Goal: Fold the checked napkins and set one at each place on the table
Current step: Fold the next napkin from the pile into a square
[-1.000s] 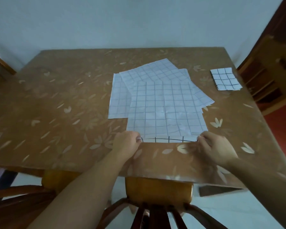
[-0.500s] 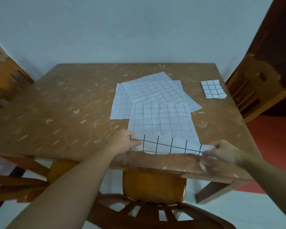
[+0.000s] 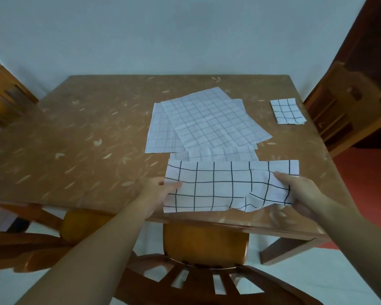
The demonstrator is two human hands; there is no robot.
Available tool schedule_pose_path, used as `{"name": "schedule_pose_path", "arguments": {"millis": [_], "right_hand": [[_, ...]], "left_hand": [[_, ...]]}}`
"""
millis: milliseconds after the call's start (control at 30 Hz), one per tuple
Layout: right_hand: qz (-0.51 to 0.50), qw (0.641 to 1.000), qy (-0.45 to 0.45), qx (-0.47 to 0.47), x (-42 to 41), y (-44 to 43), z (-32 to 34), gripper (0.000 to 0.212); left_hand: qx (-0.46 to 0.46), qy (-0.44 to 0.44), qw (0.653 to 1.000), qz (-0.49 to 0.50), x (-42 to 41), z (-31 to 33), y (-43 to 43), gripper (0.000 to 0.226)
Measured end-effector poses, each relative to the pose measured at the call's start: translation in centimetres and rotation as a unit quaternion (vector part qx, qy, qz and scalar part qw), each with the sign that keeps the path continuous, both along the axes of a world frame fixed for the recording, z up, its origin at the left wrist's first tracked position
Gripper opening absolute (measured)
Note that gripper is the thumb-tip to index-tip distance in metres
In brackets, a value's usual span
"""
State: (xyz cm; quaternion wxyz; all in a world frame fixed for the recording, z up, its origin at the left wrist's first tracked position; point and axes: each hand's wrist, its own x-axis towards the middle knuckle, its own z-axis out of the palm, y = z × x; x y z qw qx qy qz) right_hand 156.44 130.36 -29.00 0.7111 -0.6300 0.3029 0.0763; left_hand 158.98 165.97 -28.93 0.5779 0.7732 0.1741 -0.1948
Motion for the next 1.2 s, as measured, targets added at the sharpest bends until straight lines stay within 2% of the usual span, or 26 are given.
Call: {"name": "schedule_pose_path", "arguments": {"millis": [67,200,300,367,467,500,600,667,767,833,1000,1100,1200], "right_hand": [[-0.012,1.0,0.002,0.008,0.1,0.4,-0.6,0.035],[0.118,0.992,0.045,-0.011,-0.7,1.2,-1.3,0.04],[0.184,0.98,0.073,-0.028,-0.8,1.5,-2.2,0.029],[0.173,0.98,0.084,-0.058,-0.7,1.6,-2.9,0.02],[0.134,0.984,0.104,-0.062,-0.4,1.8,-3.6,0.018],[0.119,0.985,0.11,-0.058,-0.4,1.9,-3.7,0.018],[0.067,0.991,0.103,-0.056,-0.1,2.3,-4.2,0.016],[0.035,0.994,0.074,-0.078,0.4,2.5,-4.3,0.015],[0.003,0.994,0.028,-0.108,1.5,2.7,-3.5,0.008],[0.012,0.991,0.034,-0.127,1.9,2.8,-3.3,0.004],[0.082,0.979,0.114,-0.15,1.5,2.6,-4.8,0.011],[0.082,0.977,0.102,-0.168,1.8,2.7,-4.8,0.01],[0.084,0.979,0.091,-0.164,2.5,3.1,-4.5,0.015]], "left_hand": [[0.001,-0.011,1.0,0.011,-0.3,-0.4,0.0,0.013],[0.01,-0.054,0.998,0.044,0.4,-1.2,0.9,0.014],[0.004,-0.05,0.997,0.061,0.8,-1.8,1.5,0.011],[-0.004,-0.024,0.998,0.057,1.0,-2.2,1.9,0.015],[-0.007,0.049,0.999,0.016,1.2,-2.9,2.6,0.05],[-0.01,0.07,0.998,-0.001,1.2,-3.1,2.8,0.053],[-0.023,0.101,0.993,-0.061,1.4,-3.5,2.9,0.041],[-0.041,0.054,0.995,-0.067,1.8,-3.4,2.8,0.034],[-0.032,0.005,0.999,-0.022,2.7,-3.4,2.5,0.042],[-0.008,0.011,1.0,-0.027,3.0,-3.8,2.4,0.042],[0.048,0.037,0.996,-0.069,2.7,-5.1,2.1,0.035],[0.072,0.043,0.994,-0.068,3.1,-5.6,2.4,0.024],[0.058,0.073,0.994,-0.049,3.5,-5.9,2.8,0.015]]}}
